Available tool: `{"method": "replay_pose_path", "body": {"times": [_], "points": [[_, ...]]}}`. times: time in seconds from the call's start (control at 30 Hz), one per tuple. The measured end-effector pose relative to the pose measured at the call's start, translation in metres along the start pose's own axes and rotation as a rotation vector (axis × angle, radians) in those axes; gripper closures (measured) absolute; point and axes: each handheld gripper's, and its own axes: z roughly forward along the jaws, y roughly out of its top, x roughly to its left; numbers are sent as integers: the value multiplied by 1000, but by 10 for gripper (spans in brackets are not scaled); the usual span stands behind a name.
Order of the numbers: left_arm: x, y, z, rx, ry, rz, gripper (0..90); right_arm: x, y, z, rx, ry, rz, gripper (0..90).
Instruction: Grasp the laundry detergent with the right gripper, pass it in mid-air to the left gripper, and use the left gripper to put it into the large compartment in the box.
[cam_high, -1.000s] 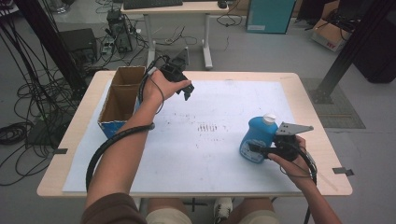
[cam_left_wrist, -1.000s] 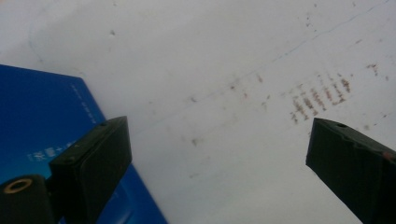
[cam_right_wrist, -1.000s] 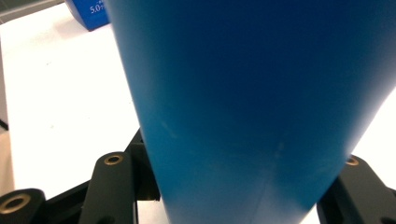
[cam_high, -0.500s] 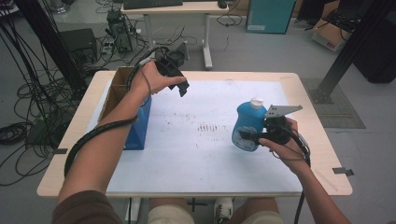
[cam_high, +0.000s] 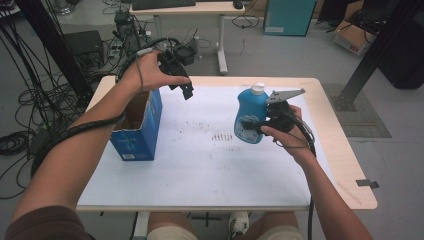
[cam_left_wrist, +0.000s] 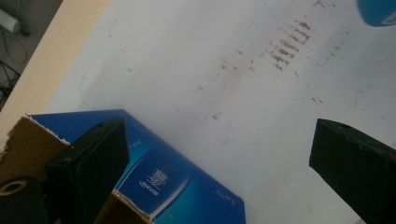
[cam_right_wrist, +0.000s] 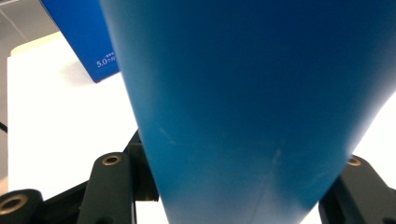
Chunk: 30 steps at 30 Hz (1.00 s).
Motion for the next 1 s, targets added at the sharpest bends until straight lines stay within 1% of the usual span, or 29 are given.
{"method": "replay_pose_path", "body": {"times": [0.03,0.07,0.1,0.13,0.17,0.2,0.23,0.27,0.3,0.33,0.37,0.43,0.47,0.5,0.53,0.6,0.67,0.73,0.77,0.8,0.83,0.87,0.9,0.93,1.0], "points": [[-1,-1,-3,-2,-7,20,54,0,3,4,4,2,-3,425],[-1,-1,-3,-2,-7,20,54,0,3,4,4,2,-3,425],[-1,-2,-4,2,-11,33,54,0,7,8,16,4,-18,424],[-2,-3,-5,1,-16,41,53,1,10,11,27,8,-18,424],[-3,-4,-6,2,-21,51,53,2,15,17,39,17,-8,424],[-4,-4,-6,11,-26,63,53,2,15,17,39,17,-8,424],[-6,-5,-7,14,-23,88,53,2,18,20,40,20,-19,424],[-7,-5,-8,15,-26,97,53,2,21,23,41,25,-21,424],[-8,-5,-9,15,-25,120,53,3,23,25,41,28,-18,423],[-9,-5,-12,10,-33,132,53,3,28,29,46,39,-20,423],[-9,-5,-12,10,-33,132,54,3,28,29,46,39,-20,423],[-11,-4,-14,18,-29,135,62,3,34,37,49,51,-31,423],[-12,-2,-16,15,-25,146,63,4,36,40,52,54,-25,422],[-12,-2,-16,15,-25,146,63,4,36,40,52,54,-25,422],[-12,-1,-18,16,-34,151,62,5,40,46,54,59,-29,422],[-14,1,-21,17,-39,169,61,6,42,50,55,62,-28,423],[-17,3,-26,13,-50,199,60,9,47,59,55,87,-39,423],[-19,3,-28,7,-47,206,57,10,48,62,49,93,-38,423],[-21,3,-31,7,-49,224,57,11,49,65,47,101,-38,423],[-24,3,-35,2,-53,238,57,15,50,71,47,126,-56,423],[-24,3,-35,2,-53,238,56,15,50,71,47,126,-56,423],[-26,3,-37,1,-52,245,56,18,51,74,52,133,-63,423],[-27,4,-39,2,-50,253,54,22,54,79,48,147,-84,423],[-29,5,-41,3,-47,263,54,22,54,79,48,147,-84,423],[-32,5,-44,7,-52,274,53,29,57,84,38,166,-100,423]]}}
